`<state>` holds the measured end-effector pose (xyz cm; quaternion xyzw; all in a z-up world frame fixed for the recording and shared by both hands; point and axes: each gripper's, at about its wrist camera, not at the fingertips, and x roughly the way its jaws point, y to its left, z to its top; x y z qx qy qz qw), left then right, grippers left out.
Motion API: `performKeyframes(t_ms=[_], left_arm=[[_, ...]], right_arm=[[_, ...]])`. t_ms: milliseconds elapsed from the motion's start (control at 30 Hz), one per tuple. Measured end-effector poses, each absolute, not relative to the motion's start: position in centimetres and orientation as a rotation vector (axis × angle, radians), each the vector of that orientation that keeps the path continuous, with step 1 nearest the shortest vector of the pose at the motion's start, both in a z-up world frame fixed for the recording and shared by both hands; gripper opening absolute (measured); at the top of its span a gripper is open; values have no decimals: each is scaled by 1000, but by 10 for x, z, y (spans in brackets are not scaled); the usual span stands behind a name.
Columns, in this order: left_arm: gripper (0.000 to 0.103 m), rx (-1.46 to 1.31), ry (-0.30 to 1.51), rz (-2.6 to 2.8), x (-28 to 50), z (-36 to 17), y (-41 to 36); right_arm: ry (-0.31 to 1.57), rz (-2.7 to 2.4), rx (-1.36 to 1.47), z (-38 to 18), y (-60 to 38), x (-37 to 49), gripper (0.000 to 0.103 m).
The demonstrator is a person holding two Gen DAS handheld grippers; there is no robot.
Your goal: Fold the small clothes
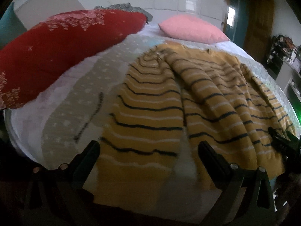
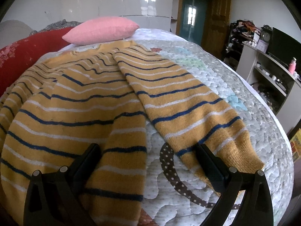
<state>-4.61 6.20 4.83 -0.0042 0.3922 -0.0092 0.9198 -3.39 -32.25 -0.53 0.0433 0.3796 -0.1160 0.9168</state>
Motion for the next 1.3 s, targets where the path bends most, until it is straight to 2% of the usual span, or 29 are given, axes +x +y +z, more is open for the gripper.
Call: performKeyframes(t_ms=[633, 967, 1300], left_arm=[[103, -37, 793, 30, -71, 55, 82], [103, -34, 845, 13, -67, 47, 74], [103, -24, 903, 17, -52, 36, 68]], right_arm=[[848, -255, 127, 8, -322, -37, 103], [720, -194, 152, 46, -319, -64, 103], [688, -87, 90, 48, -295, -63, 103]])
